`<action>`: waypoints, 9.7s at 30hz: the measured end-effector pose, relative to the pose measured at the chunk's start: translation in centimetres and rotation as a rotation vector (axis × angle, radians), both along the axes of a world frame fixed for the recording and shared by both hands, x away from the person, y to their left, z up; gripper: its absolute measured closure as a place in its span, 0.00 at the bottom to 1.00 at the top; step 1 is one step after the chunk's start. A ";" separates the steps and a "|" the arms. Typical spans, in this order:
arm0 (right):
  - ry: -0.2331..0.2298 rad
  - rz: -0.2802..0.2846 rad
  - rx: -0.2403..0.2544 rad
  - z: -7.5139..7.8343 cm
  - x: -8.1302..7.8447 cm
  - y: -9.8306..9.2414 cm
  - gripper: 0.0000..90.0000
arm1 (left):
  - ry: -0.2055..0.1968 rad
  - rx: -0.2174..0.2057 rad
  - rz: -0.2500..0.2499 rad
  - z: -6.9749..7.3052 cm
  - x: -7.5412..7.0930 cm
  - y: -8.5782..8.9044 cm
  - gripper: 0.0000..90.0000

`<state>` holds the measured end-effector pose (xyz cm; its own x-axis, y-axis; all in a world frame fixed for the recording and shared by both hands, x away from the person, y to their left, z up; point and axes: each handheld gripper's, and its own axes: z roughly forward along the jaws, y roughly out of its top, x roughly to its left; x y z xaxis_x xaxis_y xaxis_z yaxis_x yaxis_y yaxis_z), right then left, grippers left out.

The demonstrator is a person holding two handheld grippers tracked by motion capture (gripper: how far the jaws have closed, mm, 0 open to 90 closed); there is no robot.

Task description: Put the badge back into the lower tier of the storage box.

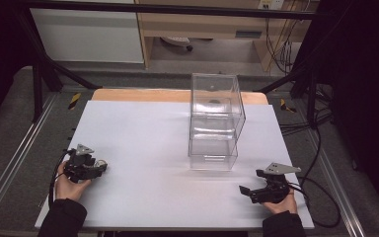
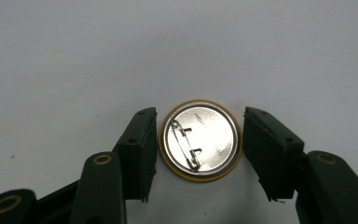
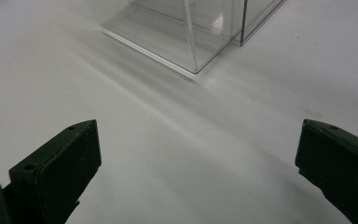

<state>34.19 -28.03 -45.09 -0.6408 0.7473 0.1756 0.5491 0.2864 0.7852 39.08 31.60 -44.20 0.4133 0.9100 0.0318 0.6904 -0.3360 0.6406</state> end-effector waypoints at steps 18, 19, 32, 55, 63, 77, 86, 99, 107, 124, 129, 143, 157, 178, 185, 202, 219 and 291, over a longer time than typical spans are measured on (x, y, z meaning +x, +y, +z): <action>0.002 -0.001 0.000 0.0 0.0 0.0 0.01 | -0.003 -0.009 0.009 -0.1 -0.1 0.1 0.51; 0.002 -0.001 0.000 0.0 0.0 0.0 0.01 | -0.003 -0.008 0.009 -0.1 -0.1 0.0 0.51; 0.002 0.000 0.000 0.0 0.0 0.0 0.01 | -0.015 -0.022 0.025 0.1 -0.3 0.5 0.51; 0.002 -0.001 -0.004 0.0 0.0 0.0 0.01 | -0.070 -0.080 -0.020 1.1 -1.6 -0.7 0.51; 0.001 -0.002 -0.004 0.0 0.0 0.0 0.01 | -0.083 -0.111 -0.038 1.5 -2.1 -1.5 0.51; -0.001 -0.004 -0.010 0.0 0.0 -0.1 0.01 | -0.116 -0.141 -0.079 2.3 -3.0 -3.3 0.51; 0.002 -0.006 -0.007 0.0 0.0 0.0 0.01 | -0.136 -0.161 -0.112 2.9 -3.7 -4.8 0.51; 0.001 -0.006 -0.005 0.1 0.0 -0.1 0.01 | -0.159 -0.184 -0.157 3.6 -4.4 -6.7 0.51; 0.002 -0.005 -0.009 0.1 0.0 -0.1 0.01 | -0.166 -0.194 -0.177 3.9 -4.7 -7.6 0.51; -0.005 -0.009 -0.011 0.1 0.0 -0.1 0.01 | -0.185 -0.206 -0.233 4.7 -5.4 -10.2 0.51; -0.007 -0.008 -0.015 0.1 0.0 -0.1 0.01 | -0.186 -0.210 -0.244 5.0 -5.3 -10.8 0.51; -0.004 -0.010 -0.015 0.1 -0.1 -0.1 0.01 | -0.219 -0.212 -0.273 5.8 -5.0 -12.4 0.51; -0.005 -0.009 -0.018 0.1 -0.1 -0.1 0.01 | -0.209 -0.254 -0.286 6.9 -4.5 -14.5 0.51; -0.006 -0.009 -0.016 0.1 -0.1 -0.1 0.01 | -0.228 -0.279 -0.330 8.3 -3.2 -17.8 0.51; -0.006 -0.009 -0.016 0.1 -0.1 -0.1 0.01 | -0.238 -0.281 -0.333 8.8 -2.7 -18.5 0.51; -0.006 -0.007 -0.019 0.1 -0.1 -0.1 0.01 | -0.246 -0.289 -0.345 9.5 -1.8 -20.6 0.51; -0.006 -0.006 -0.018 0.1 -0.1 -0.1 0.01 | -0.238 -0.291 -0.359 9.7 -0.9 -22.9 0.51; -0.005 0.002 -0.017 0.1 -0.1 -0.1 0.01 | -0.120 -0.184 -0.407 7.6 2.7 -29.4 0.54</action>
<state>34.11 -28.11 -45.03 -0.6434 0.7487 0.1598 0.5448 0.3012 0.7826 41.75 2.22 -36.62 0.7417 0.6692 -0.0457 0.4429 -0.4375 0.7825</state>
